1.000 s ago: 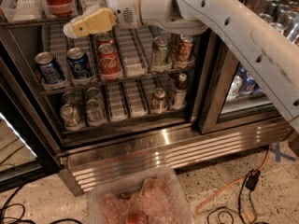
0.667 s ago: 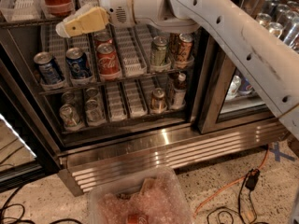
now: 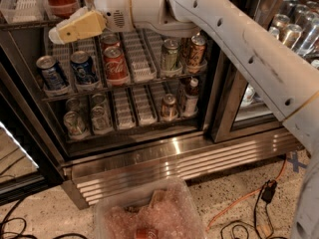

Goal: Pick coke can from top shelf of fridge

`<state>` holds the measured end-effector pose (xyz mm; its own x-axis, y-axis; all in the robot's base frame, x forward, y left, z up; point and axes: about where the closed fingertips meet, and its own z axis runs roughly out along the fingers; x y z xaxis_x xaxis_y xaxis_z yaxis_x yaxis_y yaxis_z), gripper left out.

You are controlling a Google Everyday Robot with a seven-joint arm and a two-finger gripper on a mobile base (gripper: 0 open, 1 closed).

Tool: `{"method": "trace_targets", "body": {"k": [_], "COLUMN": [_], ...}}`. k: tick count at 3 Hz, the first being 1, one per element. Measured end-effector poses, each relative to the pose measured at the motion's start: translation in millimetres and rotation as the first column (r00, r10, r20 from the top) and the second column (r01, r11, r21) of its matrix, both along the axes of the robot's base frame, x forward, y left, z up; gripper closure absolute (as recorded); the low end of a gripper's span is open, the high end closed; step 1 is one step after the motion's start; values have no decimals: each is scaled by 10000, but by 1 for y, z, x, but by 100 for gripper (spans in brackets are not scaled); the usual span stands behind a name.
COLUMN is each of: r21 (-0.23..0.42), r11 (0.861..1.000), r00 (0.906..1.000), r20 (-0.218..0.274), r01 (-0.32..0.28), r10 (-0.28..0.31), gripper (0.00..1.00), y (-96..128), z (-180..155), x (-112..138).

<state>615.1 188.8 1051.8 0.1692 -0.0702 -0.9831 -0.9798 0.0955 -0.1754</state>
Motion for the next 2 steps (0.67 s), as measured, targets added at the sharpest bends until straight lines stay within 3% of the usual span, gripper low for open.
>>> {"method": "trace_targets", "body": {"k": [2], "r21": [118], "r11": [9991], "r00": [9991], "r20": [-34], "r01": [-412], "r10": [412], "gripper": [0], "y": [17], "z": [3], "x": [-3]}}
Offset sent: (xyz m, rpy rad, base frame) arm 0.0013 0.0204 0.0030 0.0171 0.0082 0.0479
